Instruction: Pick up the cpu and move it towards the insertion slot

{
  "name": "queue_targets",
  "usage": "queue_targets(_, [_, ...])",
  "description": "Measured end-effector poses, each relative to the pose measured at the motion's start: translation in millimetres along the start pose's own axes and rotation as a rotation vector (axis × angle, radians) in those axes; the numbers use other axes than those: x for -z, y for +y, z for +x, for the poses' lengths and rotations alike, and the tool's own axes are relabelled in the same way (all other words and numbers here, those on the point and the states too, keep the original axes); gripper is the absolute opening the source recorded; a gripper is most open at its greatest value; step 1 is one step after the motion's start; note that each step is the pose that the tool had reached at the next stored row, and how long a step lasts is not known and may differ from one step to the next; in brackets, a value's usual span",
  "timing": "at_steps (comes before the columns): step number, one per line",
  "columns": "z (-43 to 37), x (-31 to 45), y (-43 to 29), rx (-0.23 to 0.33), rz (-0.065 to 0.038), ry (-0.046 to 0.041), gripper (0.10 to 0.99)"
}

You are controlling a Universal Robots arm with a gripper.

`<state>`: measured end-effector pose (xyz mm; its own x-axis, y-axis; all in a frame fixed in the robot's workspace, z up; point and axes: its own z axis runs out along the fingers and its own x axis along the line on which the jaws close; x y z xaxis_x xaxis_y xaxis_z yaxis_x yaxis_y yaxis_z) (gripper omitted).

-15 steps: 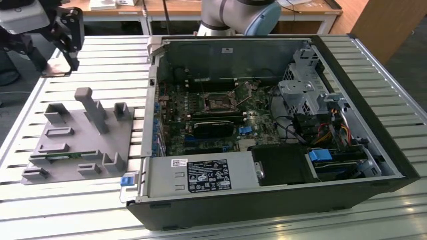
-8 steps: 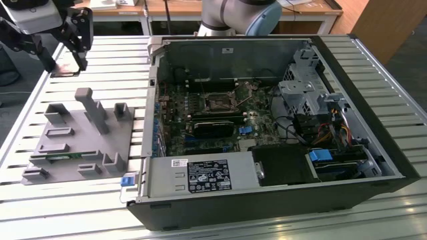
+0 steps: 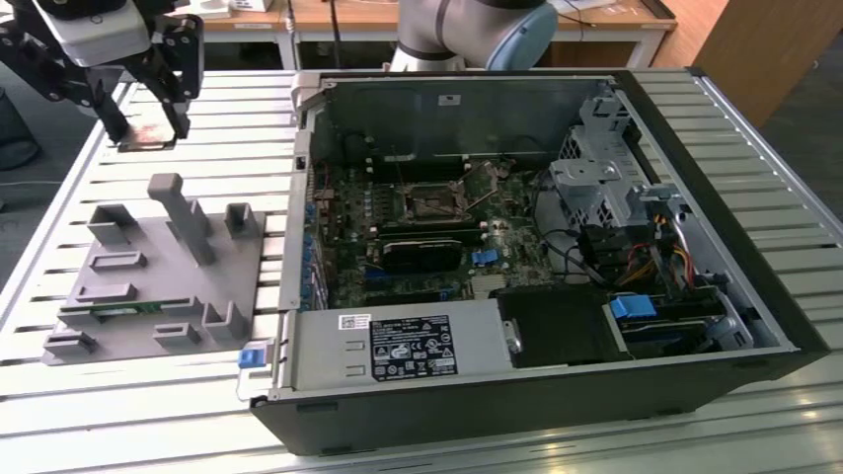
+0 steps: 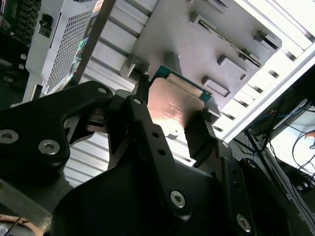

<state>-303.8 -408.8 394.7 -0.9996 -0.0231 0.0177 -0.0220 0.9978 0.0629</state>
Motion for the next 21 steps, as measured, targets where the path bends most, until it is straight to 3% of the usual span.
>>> queue_targets(21, [-39.0, 0.7, 0.7, 0.001, 0.000, 0.0001, 0.541])
